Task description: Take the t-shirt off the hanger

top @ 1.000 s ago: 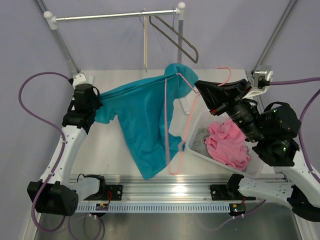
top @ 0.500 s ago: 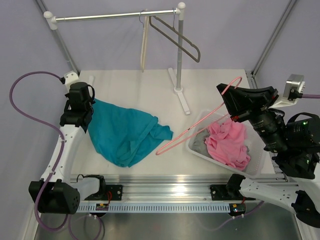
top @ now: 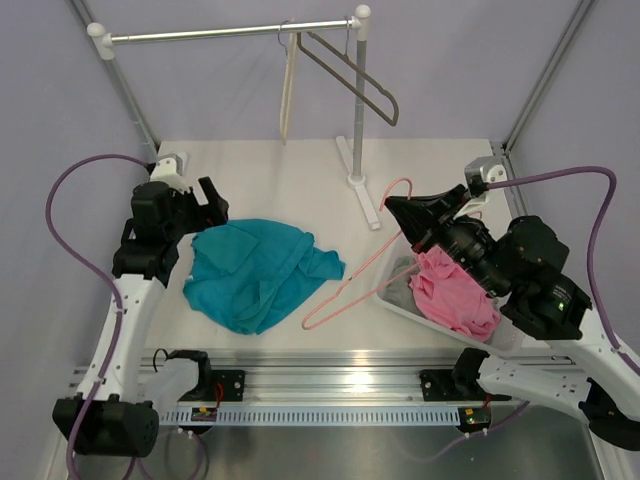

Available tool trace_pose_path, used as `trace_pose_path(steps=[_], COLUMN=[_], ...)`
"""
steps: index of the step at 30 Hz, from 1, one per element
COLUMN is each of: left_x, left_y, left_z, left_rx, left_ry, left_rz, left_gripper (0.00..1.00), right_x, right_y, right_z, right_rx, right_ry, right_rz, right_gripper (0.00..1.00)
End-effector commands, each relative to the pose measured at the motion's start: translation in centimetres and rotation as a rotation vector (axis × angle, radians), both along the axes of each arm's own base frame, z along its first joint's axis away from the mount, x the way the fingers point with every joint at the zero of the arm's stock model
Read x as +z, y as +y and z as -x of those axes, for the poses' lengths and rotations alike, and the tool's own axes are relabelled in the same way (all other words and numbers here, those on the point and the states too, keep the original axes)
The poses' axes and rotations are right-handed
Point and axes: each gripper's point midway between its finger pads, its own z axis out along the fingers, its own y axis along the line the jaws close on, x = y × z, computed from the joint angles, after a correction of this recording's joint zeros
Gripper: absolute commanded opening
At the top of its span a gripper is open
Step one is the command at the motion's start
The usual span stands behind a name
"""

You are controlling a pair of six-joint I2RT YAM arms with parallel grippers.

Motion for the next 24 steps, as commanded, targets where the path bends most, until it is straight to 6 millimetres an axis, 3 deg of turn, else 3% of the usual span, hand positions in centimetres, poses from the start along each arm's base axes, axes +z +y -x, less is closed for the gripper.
trace_pose_path(steps=[1,4,5,8,11,12,14,15,16,20,24], left_x=[6.4,9.5,10.3,12.0,13.1,13.2,13.5,13.8,13.8,14.5,14.5], left_y=[-5.0,-7.9,-9.8,-12.4,-14.4,-14.7,-15.5,-15.8,-16.2,-17.4,-18.3], left_z=[3.7,7.4,9.2,13.0,16.7,17.2,18.7,19.2,19.7,22.4,24.4], left_rx=[-0.270,-0.452,-0.574,-0.764,-0.948,-0.978,-1.072,-1.113,-1.151,-1.351,-1.538], left_ry=[-0.165,-0.245,-0.254,-0.297,-0.337,-0.345,-0.356,-0.373,-0.367,-0.426,-0.557], left_rz=[0.131,0.205,0.255,0.336,0.375,0.375,0.378,0.378,0.395,0.373,0.257], left_gripper=[0.99,0.99,0.99,0.97,0.95,0.94,0.94,0.93,0.93,0.93,0.96], right_x=[-1.7,-2.9,-3.5,-4.5,-5.5,-6.2,-6.1,-5.6,-5.8,-4.7,-3.3], right_y=[-0.1,0.8,1.2,2.9,5.8,7.1,7.7,7.7,7.7,5.3,3.3], right_z=[-0.5,0.1,0.2,1.6,5.1,7.7,10.2,12.5,13.5,19.6,22.3], right_rx=[-0.021,0.032,0.055,0.173,0.437,0.613,0.765,0.897,0.956,1.294,1.443], right_ry=[0.043,0.054,0.055,0.039,0.002,0.005,0.012,-0.023,-0.017,-0.101,-0.151], right_rz=[0.037,0.048,0.063,0.096,0.167,0.198,0.187,0.168,0.160,0.110,0.078], right_gripper=[0.00,0.00,0.00,0.00,0.00,0.00,0.00,0.00,0.00,0.00,0.00])
